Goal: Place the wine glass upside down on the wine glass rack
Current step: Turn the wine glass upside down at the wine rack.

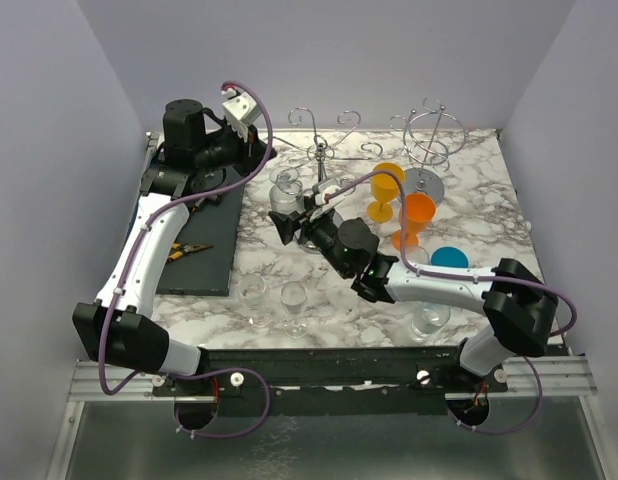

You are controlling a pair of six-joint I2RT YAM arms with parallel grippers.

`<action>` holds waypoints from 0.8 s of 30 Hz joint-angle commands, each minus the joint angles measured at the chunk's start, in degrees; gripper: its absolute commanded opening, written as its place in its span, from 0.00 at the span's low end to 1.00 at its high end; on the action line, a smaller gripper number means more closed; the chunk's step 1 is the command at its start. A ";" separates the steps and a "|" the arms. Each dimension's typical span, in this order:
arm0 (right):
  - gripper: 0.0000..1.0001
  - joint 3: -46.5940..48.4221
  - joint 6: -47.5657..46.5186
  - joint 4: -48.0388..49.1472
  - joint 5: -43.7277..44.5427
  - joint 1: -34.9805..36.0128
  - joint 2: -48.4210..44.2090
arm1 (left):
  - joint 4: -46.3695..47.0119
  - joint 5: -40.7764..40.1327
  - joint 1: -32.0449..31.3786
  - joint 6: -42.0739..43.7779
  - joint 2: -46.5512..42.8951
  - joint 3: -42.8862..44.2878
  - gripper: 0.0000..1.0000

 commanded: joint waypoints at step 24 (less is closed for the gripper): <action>0.01 -3.04 -12.43 10.45 -10.94 0.50 -3.48 | -3.23 -3.76 -1.37 1.20 2.06 -1.09 0.00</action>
